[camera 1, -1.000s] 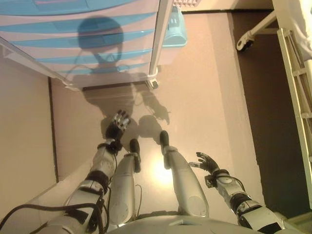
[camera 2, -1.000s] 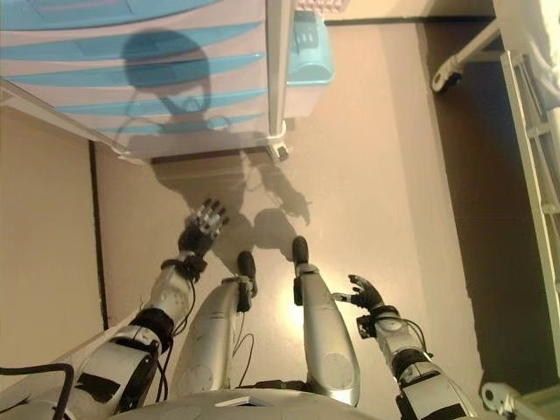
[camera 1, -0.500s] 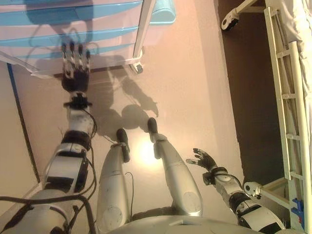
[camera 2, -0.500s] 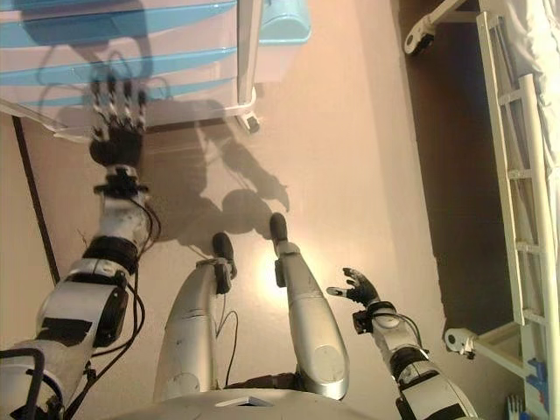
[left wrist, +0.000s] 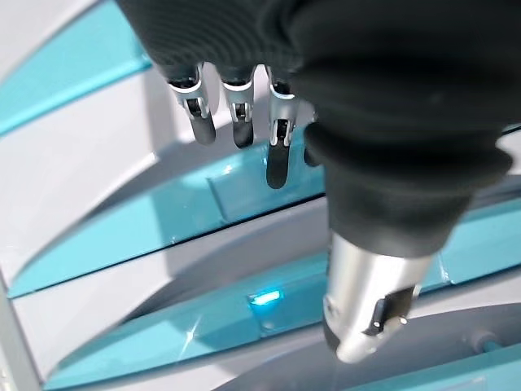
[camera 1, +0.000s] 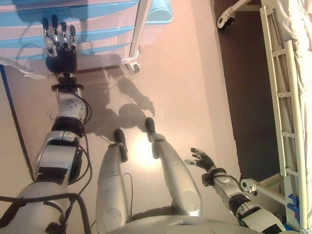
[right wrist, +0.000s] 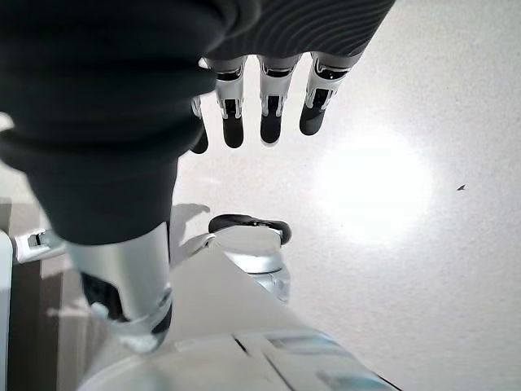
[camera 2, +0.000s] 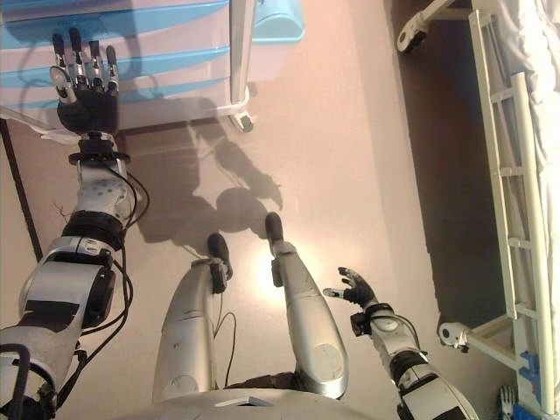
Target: Open the drawer and pick up the medicine
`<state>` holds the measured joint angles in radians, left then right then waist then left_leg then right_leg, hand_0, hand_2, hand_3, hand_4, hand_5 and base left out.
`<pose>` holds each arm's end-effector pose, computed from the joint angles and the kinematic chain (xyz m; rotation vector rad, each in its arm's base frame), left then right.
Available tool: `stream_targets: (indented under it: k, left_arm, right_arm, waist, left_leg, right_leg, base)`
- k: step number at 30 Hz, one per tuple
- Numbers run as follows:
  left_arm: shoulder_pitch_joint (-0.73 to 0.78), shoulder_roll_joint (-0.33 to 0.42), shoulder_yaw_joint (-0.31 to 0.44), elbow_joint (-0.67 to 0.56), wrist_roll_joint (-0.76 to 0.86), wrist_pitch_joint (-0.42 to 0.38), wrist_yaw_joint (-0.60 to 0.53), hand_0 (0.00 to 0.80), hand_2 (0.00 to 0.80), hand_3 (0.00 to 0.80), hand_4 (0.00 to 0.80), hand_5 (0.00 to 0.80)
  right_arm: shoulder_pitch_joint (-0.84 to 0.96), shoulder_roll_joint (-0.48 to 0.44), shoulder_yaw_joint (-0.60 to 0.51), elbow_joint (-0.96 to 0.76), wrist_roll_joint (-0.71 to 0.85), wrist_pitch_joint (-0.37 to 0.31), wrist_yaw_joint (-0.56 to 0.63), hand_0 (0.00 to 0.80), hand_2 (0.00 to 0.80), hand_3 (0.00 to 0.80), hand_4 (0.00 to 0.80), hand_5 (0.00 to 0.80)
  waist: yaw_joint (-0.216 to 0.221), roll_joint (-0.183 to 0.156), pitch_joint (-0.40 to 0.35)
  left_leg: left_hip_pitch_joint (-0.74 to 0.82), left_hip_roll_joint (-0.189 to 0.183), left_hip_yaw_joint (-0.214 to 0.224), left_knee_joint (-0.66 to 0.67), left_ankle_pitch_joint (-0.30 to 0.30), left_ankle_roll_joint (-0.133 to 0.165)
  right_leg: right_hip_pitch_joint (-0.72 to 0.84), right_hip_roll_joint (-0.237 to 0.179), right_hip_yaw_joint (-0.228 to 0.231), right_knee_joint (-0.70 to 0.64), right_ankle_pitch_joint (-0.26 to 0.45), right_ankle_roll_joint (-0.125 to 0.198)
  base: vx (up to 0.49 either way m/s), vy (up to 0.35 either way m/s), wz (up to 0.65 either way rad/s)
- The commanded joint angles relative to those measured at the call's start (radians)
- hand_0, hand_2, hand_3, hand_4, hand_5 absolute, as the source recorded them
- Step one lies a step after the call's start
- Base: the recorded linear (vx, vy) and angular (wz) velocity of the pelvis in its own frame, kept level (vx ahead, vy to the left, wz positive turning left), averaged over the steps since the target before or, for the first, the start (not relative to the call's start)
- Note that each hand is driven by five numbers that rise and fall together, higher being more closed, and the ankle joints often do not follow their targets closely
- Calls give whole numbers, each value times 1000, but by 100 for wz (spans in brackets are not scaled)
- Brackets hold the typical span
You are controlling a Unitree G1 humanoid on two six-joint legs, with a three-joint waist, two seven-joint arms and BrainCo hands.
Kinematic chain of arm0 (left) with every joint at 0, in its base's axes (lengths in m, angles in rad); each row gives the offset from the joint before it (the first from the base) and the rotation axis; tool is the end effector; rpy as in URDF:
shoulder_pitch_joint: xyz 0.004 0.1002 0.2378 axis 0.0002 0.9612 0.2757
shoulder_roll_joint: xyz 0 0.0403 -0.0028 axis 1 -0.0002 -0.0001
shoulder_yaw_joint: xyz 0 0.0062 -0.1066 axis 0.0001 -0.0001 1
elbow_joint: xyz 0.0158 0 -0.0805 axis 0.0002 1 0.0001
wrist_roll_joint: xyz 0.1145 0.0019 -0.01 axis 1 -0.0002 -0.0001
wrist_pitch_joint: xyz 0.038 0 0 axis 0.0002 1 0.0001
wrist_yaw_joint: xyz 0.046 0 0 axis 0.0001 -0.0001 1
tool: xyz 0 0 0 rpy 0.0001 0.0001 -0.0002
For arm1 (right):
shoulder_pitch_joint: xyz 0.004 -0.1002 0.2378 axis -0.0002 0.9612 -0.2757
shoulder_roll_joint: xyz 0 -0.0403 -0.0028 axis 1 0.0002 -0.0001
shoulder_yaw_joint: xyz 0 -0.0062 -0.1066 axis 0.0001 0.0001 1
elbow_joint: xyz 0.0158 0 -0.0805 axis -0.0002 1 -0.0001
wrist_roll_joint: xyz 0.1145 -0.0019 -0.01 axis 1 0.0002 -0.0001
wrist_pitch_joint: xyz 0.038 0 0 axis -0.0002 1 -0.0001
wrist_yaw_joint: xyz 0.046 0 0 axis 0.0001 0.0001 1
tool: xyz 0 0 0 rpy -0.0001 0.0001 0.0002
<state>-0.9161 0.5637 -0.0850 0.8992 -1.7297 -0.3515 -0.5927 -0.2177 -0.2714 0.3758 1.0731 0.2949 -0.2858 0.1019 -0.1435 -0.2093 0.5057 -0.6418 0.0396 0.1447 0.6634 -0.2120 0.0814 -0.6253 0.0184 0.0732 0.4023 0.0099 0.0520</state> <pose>0.3556 0.2720 0.1753 -0.9917 -0.7864 -0.2058 0.1880 -0.1995 -0.0880 -0.1662 0.6232 0.1889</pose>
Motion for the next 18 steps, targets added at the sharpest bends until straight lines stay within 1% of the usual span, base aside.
stream_targets:
  k: [1,2,3,8,12,13,14,15,17,18]
  left_arm:
    - [-146,82,-7,-57,-19,-30,-78,0,0,0,0,0]
    - [-153,86,-13,-65,-31,-26,-92,0,0,0,0,0]
    - [-155,87,-13,-73,-42,-19,-106,0,0,0,0,0]
    - [-172,88,-25,-114,-74,-11,-134,0,0,0,0,0]
    - [-192,91,-31,-124,-139,33,-215,0,0,0,0,0]
    - [-198,89,-35,-139,-171,58,-277,160,160,160,160,160]
    - [-199,88,-39,-149,-198,78,-321,405,405,405,405,405]
    - [-198,85,-42,-155,-210,88,-341,483,483,483,483,483]
    - [-193,75,-48,-181,-227,98,-372,740,740,740,740,740]
    - [-190,66,-55,-201,-237,111,-400,800,800,800,800,800]
  right_arm:
    - [64,-52,13,-24,28,-18,10,0,0,0,0,0]
    - [64,-49,18,-25,25,-17,8,0,0,0,0,0]
    - [65,-49,22,-28,26,-15,7,0,0,0,0,0]
    - [60,-49,27,-28,33,-15,15,0,0,0,0,0]
    - [60,-40,36,-23,30,-18,11,0,0,0,0,0]
    - [60,-38,39,-22,32,-19,12,0,0,0,0,0]
    - [60,-38,41,-20,31,-19,13,0,0,0,0,0]
    - [59,-38,41,-19,31,-18,14,0,0,0,0,0]
    - [58,-38,43,-22,26,-15,17,0,0,0,0,0]
    - [58,-37,45,-22,19,-14,17,0,0,0,0,0]
  waist:
    - [14,-9,0]
    - [18,-2,-5]
    - [16,-11,0]
    - [20,-17,4]
    - [24,-24,3]
    - [26,-27,3]
    - [28,-28,3]
    - [29,-29,3]
    - [33,-31,4]
    - [35,-32,3]
  left_leg:
    - [-2,-69,-6,73,-136,-13]
    - [10,-70,-16,68,-162,-13]
    - [0,-71,-7,66,-133,-13]
    - [12,-73,-10,52,-129,-10]
    - [19,-75,-13,51,-132,-7]
    - [19,-77,-15,53,-134,-7]
    - [20,-77,-16,54,-135,-6]
    - [21,-78,-17,54,-135,-6]
    - [26,-81,-19,49,-135,-6]
    - [31,-83,-22,44,-133,-6]
  right_leg:
    - [73,17,-3,-92,35,1]
    - [81,22,-4,-90,15,4]
    - [76,16,-3,-97,38,1]
    - [91,18,1,-109,40,3]
    - [102,22,5,-116,42,6]
    - [105,23,6,-117,43,6]
    - [108,24,6,-119,43,7]
    - [111,24,6,-119,43,6]
    - [117,25,6,-124,43,7]
    - [123,25,6,-128,44,7]
  base:
    - [94,16,4]
    - [0,0,0]
    - [0,0,0]
    - [-28,-33,1]
    - [-1,-37,0]
    - [-2,-40,0]
    - [-3,-39,1]
    - [-6,-30,1]
    - [0,0,0]
    - [0,0,0]
